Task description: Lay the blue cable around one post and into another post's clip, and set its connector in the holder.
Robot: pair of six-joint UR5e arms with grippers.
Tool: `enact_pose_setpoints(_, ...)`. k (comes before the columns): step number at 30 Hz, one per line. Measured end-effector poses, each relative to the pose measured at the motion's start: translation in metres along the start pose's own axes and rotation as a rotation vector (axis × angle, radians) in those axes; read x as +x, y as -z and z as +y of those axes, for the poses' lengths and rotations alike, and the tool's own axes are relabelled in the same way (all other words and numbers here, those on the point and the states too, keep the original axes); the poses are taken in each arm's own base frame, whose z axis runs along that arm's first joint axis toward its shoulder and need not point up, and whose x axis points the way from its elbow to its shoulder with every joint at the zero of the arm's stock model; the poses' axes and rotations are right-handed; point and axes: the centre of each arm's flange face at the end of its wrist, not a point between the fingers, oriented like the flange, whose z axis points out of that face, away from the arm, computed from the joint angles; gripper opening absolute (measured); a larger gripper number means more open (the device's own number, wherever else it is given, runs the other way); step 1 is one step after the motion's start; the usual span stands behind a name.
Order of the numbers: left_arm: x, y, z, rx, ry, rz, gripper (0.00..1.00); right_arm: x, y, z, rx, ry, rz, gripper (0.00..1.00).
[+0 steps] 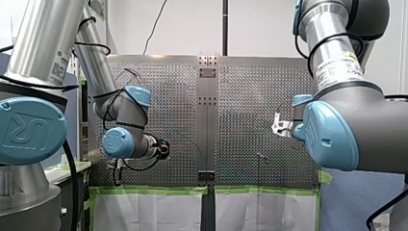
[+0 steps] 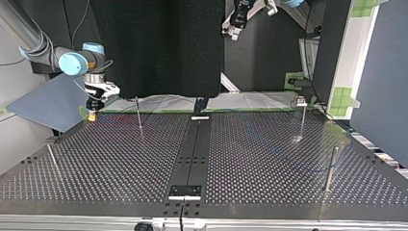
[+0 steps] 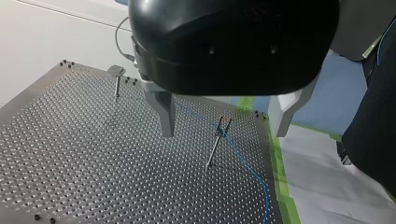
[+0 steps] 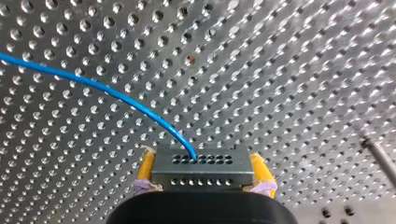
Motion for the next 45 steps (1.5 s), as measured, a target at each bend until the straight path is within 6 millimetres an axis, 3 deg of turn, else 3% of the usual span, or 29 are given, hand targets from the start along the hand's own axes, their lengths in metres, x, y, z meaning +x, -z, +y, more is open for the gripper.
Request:
enact_pose_setpoints(5, 0.0, 0.0, 0.0, 0.0, 0.0, 0.0, 1.0, 0.019, 0.003, -0.003, 0.035, -0.013, -0.003, 0.0)
enact_pose_setpoints(19, 0.0, 0.001, 0.001, -0.009, 0.0, 0.005, 1.0, 0.044, -0.009, -0.007, 0.133, 0.018, -0.043, 0.0)
enact_pose_setpoints(23, 0.0, 0.001, 0.002, -0.014, 0.001, 0.006, 1.0, 0.062, -0.01, -0.007, 0.158, 0.048, -0.037, 0.0)
enact_pose_setpoints(38, 0.001, 0.001, 0.004, -0.032, 0.013, 0.009, 1.0, 0.134, 0.008, 0.001, 0.159, 0.15, -0.027, 0.0)
enact_pose_setpoints(45, 0.0, -0.001, 0.006, -0.039, 0.016, 0.009, 1.0, 0.141, 0.015, 0.014, 0.132, 0.156, -0.069, 0.0)
